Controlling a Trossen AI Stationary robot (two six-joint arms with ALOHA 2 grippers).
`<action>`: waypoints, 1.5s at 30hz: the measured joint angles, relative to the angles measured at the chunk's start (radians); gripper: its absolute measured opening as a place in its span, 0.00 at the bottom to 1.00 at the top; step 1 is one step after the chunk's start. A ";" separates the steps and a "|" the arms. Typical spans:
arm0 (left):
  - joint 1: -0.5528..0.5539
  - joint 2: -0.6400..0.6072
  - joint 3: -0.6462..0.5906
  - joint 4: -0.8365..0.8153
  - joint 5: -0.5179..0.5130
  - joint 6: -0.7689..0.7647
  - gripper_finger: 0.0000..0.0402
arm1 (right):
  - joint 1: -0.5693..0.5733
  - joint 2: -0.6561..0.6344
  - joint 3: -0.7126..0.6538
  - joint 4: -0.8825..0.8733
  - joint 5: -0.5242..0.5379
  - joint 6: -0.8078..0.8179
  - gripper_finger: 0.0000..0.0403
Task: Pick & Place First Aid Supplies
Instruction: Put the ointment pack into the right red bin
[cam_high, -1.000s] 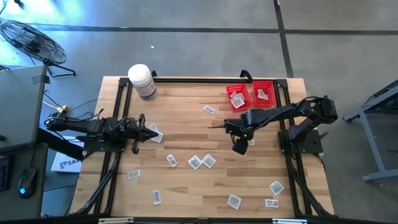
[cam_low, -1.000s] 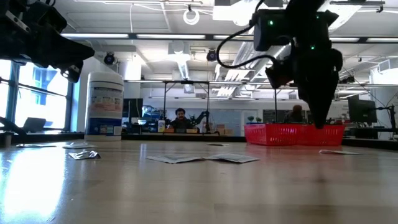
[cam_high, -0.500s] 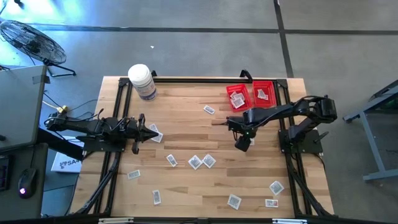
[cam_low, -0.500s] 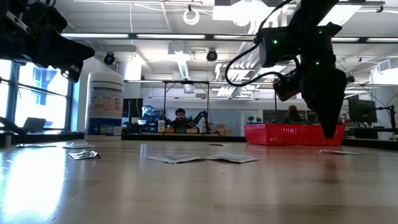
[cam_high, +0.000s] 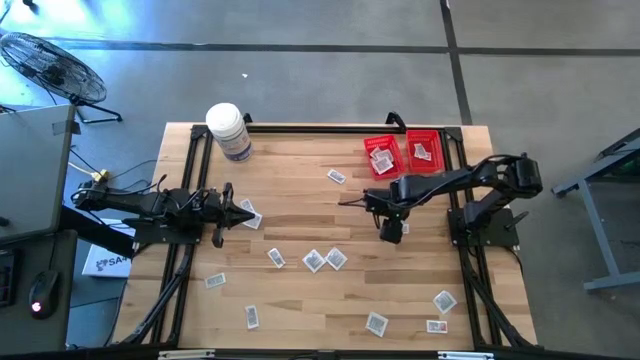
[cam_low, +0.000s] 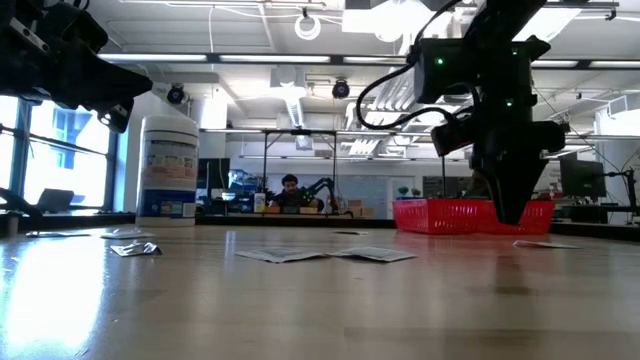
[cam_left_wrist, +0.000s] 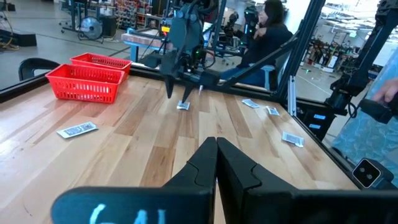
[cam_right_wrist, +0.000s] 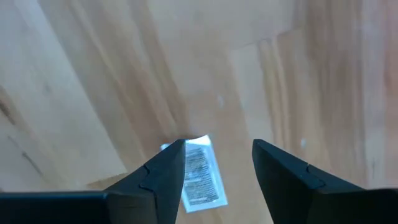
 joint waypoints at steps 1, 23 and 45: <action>0.000 0.000 0.000 0.000 0.000 0.000 0.00 | 0.006 0.000 0.000 -0.003 0.000 -0.010 0.45; 0.000 0.000 0.000 0.000 0.001 0.000 0.00 | 0.040 -0.005 -0.149 0.204 -0.003 0.000 0.26; 0.000 0.000 0.000 0.000 0.003 0.000 0.00 | -0.038 0.003 0.208 -0.285 0.216 0.110 0.01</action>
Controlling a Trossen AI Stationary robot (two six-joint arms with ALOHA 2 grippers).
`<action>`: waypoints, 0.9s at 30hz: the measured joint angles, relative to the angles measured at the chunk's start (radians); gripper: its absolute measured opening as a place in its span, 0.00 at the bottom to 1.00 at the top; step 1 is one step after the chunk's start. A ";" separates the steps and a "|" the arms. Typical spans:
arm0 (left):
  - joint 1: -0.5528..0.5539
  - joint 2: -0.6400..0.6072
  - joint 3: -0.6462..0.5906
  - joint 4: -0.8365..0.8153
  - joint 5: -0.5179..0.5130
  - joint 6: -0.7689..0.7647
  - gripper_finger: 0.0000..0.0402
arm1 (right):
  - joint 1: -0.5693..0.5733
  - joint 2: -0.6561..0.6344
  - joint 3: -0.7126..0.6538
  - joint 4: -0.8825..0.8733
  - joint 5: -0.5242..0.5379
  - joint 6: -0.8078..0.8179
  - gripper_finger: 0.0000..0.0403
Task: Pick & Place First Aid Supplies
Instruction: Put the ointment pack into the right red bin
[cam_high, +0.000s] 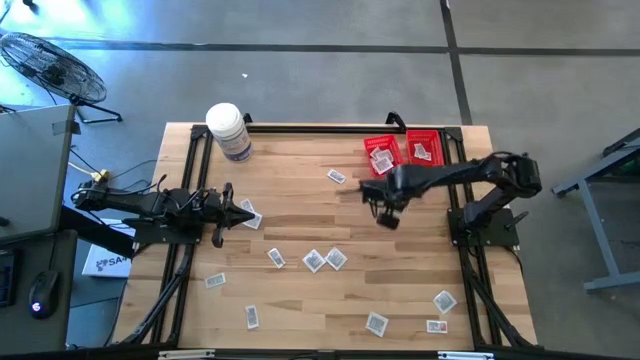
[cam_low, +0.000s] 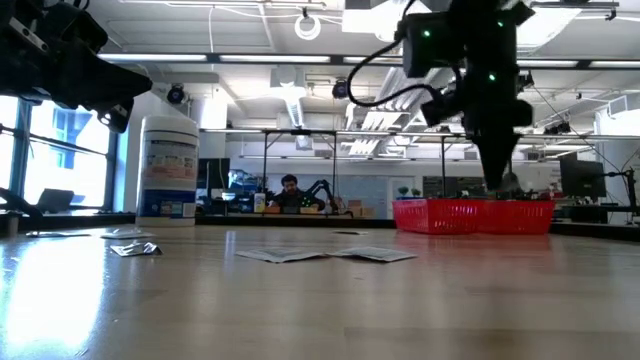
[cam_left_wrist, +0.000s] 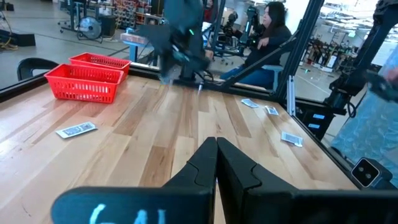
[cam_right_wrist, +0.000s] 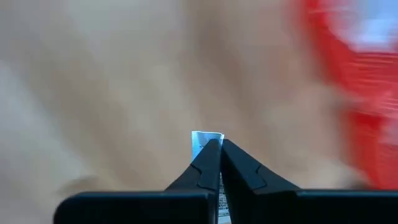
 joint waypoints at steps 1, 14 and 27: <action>0.000 0.000 0.000 0.000 0.000 0.000 0.00 | -0.027 0.000 0.035 -0.051 0.042 0.009 0.01; 0.000 0.000 0.000 -0.004 0.018 0.000 0.00 | -0.593 -0.003 0.088 0.055 0.220 -0.073 0.01; 0.000 0.000 0.000 -0.010 0.056 -0.061 0.00 | -0.737 -0.003 -0.132 0.371 0.144 -0.219 0.07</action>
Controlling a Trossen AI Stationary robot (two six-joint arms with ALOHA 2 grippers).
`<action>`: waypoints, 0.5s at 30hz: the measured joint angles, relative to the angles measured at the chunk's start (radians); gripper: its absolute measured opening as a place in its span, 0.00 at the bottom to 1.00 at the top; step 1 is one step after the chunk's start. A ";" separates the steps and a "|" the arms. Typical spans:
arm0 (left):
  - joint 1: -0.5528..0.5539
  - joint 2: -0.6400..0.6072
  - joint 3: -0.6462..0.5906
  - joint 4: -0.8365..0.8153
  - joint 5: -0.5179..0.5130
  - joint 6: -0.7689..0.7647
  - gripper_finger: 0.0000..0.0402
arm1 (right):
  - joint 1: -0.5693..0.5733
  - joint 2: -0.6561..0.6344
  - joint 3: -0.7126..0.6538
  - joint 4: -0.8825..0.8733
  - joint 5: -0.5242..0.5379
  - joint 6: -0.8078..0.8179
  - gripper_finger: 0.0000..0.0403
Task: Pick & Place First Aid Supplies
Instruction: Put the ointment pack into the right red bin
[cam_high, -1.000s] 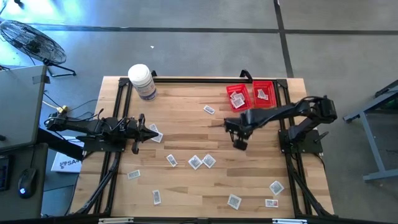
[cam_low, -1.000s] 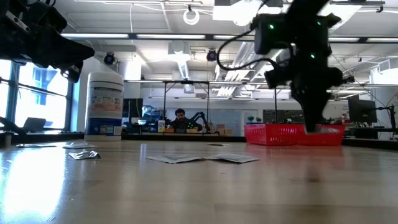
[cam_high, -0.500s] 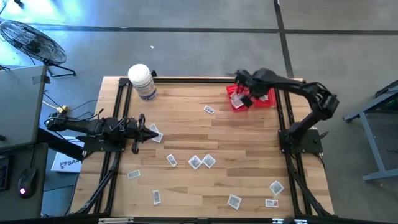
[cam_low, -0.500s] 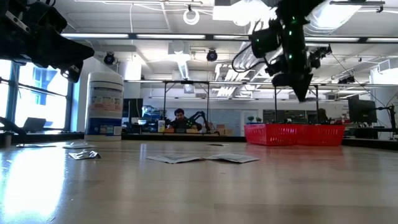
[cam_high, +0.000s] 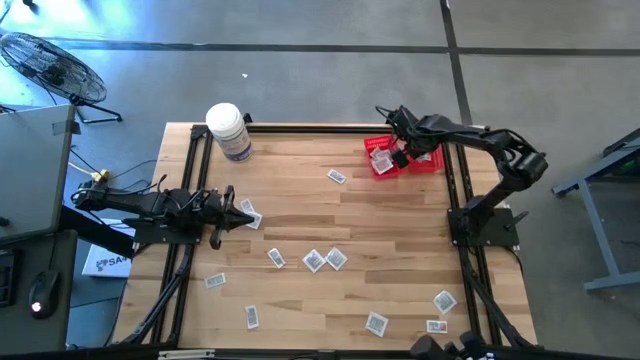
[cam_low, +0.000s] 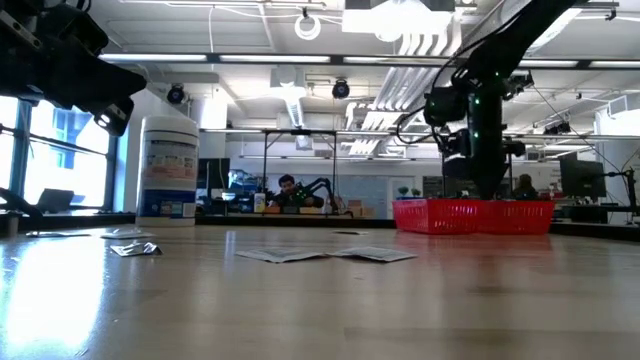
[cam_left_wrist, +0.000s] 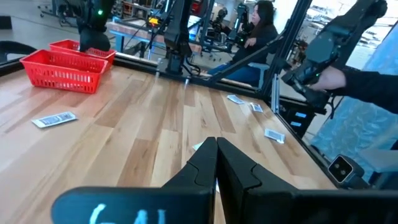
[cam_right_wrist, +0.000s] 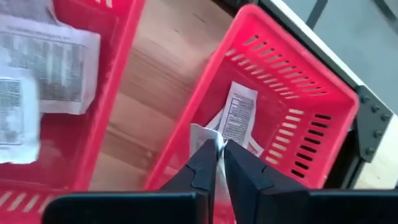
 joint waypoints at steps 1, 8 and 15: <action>0.000 0.000 0.000 0.000 0.000 0.000 0.00 | -0.004 0.000 -0.011 0.010 0.004 -0.010 0.08; 0.000 0.000 0.000 0.000 0.000 -0.003 0.00 | -0.026 0.000 -0.007 -0.038 0.041 -0.033 0.16; 0.000 0.000 0.000 0.001 -0.004 -0.003 0.00 | 0.057 0.000 0.179 -0.248 0.088 -0.017 0.26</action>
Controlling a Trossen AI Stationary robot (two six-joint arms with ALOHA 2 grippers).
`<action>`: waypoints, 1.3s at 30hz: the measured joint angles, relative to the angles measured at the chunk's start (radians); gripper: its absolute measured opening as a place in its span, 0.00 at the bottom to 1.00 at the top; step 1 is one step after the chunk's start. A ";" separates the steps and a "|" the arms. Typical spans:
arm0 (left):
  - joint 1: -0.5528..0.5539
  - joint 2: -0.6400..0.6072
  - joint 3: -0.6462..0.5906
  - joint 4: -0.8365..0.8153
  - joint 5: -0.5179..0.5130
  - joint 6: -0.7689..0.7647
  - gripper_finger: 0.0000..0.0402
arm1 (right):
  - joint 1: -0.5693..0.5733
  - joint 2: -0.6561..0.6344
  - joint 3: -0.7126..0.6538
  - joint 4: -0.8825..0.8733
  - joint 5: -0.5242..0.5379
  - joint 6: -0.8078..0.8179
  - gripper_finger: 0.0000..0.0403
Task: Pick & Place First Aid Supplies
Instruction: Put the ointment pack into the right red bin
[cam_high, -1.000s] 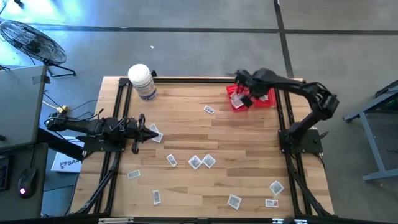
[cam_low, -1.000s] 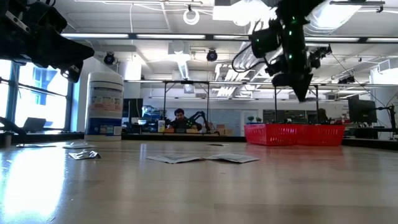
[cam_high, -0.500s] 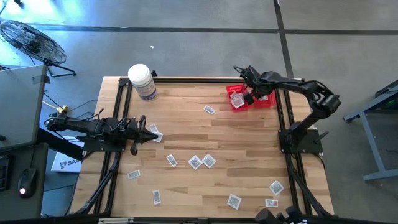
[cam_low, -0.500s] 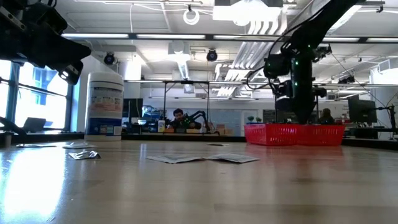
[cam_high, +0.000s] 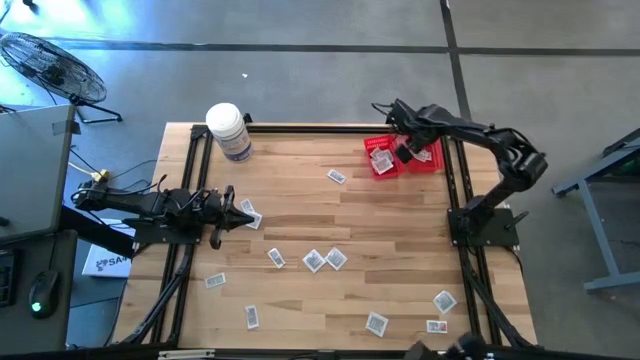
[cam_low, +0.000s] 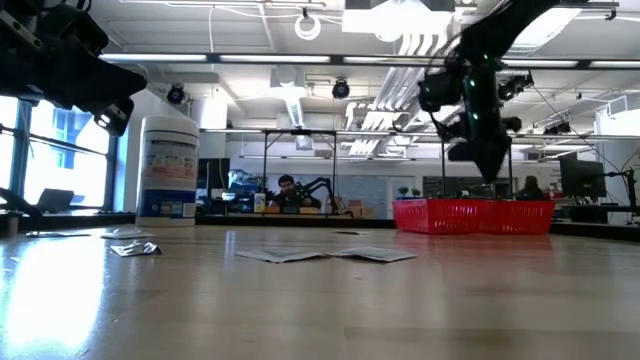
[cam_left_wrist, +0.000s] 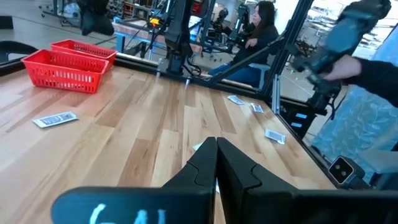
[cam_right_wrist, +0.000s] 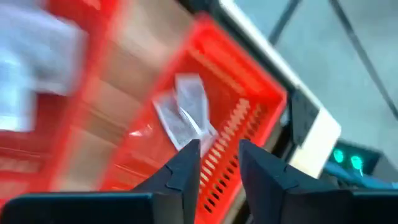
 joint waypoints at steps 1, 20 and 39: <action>0.000 0.000 0.000 0.000 0.000 0.000 0.00 | 0.026 -0.001 0.022 0.003 -0.018 0.001 0.27; 0.000 0.000 0.000 0.007 -0.038 0.004 0.00 | 0.458 0.234 0.104 0.625 -0.361 0.068 0.32; 0.000 0.000 0.000 0.023 -0.142 0.004 0.00 | 0.471 0.536 0.285 0.631 -0.198 0.249 0.39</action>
